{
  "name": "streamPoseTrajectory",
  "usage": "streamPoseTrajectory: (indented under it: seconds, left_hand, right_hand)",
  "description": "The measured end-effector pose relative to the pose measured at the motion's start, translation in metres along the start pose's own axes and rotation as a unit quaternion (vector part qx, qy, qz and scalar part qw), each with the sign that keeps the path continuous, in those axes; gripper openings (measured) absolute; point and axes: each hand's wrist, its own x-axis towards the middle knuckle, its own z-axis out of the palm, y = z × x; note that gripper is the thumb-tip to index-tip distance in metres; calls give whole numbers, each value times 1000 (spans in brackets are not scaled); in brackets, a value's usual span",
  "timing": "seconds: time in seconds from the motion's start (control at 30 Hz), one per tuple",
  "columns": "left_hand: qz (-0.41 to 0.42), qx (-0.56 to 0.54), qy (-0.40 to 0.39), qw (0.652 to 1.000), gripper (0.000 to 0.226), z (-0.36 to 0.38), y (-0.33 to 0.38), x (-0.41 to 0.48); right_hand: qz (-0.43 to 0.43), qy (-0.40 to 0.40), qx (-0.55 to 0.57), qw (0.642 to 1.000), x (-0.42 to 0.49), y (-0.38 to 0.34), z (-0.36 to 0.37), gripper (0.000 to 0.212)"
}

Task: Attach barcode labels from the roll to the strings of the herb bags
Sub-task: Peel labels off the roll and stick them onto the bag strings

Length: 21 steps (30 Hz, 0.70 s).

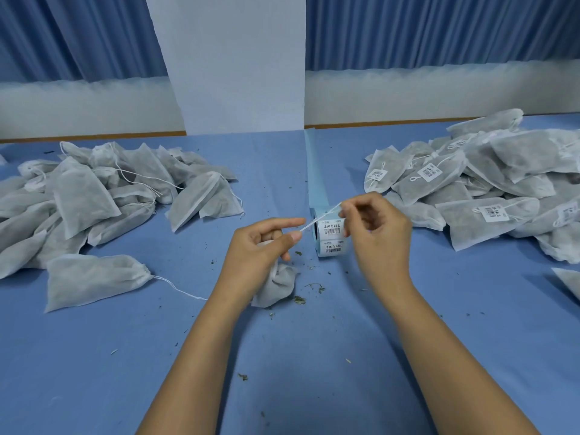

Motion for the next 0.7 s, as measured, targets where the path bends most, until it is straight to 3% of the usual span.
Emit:
streamPoseTrajectory:
  seconds: [0.3, 0.37, 0.43, 0.57, 0.7]
  left_hand:
    - [-61, 22, -82, 994, 15, -15, -4, 1]
    - [-65, 11, -42, 997, 16, -14, -7, 3]
    - [-65, -17, 29, 997, 23, -10, -10, 7]
    - [-74, -127, 130, 981, 29, -5, -13, 13]
    - [-63, -297, 151, 941, 27, -5, -9, 15]
  right_hand:
    - [141, 83, 102, 981, 9, 1, -4, 19]
    - [109, 88, 139, 980, 4, -7, -2, 18]
    - [23, 58, 133, 989, -7, -16, 3, 15]
    - [-193, -109, 39, 974, -25, -21, 17, 11]
    - [-191, -221, -4, 956, -31, -17, 29, 4]
